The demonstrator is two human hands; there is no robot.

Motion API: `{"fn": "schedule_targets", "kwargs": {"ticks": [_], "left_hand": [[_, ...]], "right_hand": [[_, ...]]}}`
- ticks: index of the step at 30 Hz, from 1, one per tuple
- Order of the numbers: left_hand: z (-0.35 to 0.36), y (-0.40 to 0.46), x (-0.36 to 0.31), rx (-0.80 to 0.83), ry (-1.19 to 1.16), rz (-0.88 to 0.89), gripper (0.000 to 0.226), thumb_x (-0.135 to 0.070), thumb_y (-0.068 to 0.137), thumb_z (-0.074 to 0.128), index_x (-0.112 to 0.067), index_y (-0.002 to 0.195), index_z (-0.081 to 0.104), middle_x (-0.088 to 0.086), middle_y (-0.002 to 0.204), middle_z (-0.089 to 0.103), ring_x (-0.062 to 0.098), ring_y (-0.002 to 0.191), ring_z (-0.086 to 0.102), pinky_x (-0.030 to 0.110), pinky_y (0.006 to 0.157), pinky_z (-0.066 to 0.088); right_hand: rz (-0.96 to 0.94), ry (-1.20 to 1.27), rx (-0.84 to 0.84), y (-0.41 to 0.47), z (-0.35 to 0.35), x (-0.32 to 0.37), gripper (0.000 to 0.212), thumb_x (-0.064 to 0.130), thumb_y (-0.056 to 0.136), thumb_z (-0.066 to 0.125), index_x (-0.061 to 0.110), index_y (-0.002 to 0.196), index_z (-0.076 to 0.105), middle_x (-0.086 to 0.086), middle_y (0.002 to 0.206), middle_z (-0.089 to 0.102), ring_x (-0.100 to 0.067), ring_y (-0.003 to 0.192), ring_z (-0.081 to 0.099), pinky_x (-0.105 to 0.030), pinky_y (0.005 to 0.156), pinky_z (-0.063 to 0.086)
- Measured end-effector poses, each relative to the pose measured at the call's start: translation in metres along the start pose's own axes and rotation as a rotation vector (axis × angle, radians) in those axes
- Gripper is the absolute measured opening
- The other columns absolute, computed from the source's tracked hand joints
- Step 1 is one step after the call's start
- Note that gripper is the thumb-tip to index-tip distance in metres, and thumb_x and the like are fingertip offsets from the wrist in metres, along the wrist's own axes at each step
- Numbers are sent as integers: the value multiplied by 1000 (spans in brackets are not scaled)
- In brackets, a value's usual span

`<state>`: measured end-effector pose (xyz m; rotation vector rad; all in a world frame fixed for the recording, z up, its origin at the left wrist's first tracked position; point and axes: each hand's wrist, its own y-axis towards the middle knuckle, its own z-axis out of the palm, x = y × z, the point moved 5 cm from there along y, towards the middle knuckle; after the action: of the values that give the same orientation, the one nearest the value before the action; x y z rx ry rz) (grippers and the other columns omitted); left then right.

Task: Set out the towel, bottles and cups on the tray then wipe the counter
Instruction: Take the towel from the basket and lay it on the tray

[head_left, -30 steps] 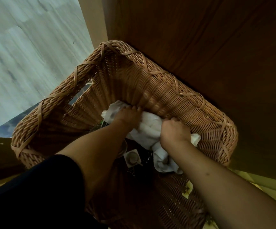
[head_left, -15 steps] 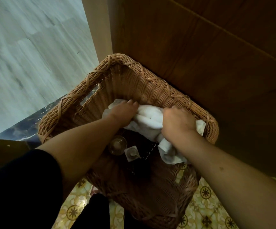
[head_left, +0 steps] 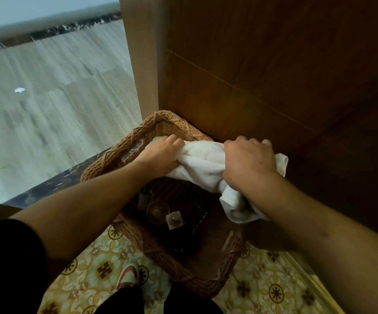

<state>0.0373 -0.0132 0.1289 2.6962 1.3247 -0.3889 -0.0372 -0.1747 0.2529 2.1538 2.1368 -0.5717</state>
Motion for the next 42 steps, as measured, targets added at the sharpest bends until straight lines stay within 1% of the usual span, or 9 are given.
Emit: {"fn": "schedule_targets", "kwargs": {"ticks": [5,8,12,15,18,22,27,35,42], "left_hand": [[-50,-23,-11,-130,-63,0,50,-34,92,60,-10,133,44,12,133,52,32,118,51,48,95,45],[-80,-39,-19,-226,-151,-38,46,-42,95,52,-15,131,43,9,126,62,28,112,60,41,90,50],[-119,-65,-25,-374,-121,-111,37,-41,95,48,-12,119,47,12,106,67,29,90,64,32,69,42],[-148,-92,-29,-470,-73,-129,30,-32,95,55,-14,118,48,10,102,66,24,83,61,28,69,40],[-177,-127,-32,-558,-54,-151,31,-40,95,51,-22,120,45,5,102,64,10,82,50,27,70,41],[-209,-187,-24,-611,7,-205,35,-46,95,47,-24,122,46,3,106,63,10,90,52,28,70,44],[-232,-301,-4,-665,86,-353,36,-49,95,50,-26,123,48,0,108,62,9,88,52,24,72,46],[-232,-563,4,-696,183,-618,38,-51,92,46,-36,127,48,-15,107,53,3,88,44,24,71,43],[-209,-798,-33,-643,249,-900,34,-47,94,46,-28,122,54,-3,107,61,17,93,55,37,75,49]], "right_hand": [[-112,-9,-84,-24,-60,-14,36,29,90,65,23,125,57,-5,115,61,-27,107,60,-42,92,41],[-169,2,-155,-36,-97,-20,33,30,90,67,24,122,59,-4,110,60,-26,105,60,-42,92,41],[-237,55,-313,-55,-148,-26,15,26,88,67,25,102,62,2,85,52,-21,81,51,-38,76,35],[-289,60,-378,-72,-180,-25,12,28,85,69,25,95,62,3,82,56,-19,73,52,-35,69,35],[-348,73,-440,-93,-207,-16,15,31,85,71,25,96,65,3,85,60,-19,73,54,-33,67,34],[-443,72,-528,-120,-237,12,13,33,84,68,27,96,66,6,78,54,-17,68,50,-29,58,29],[-610,75,-567,-160,-259,86,25,34,86,66,31,110,66,5,89,57,-18,79,54,-34,66,41],[-974,164,-635,-280,-260,257,26,36,88,68,29,114,65,4,91,55,-14,76,50,-28,64,32],[-1264,215,-594,-419,-244,411,35,45,86,72,33,118,62,7,99,58,-11,83,46,-30,73,36]]}}
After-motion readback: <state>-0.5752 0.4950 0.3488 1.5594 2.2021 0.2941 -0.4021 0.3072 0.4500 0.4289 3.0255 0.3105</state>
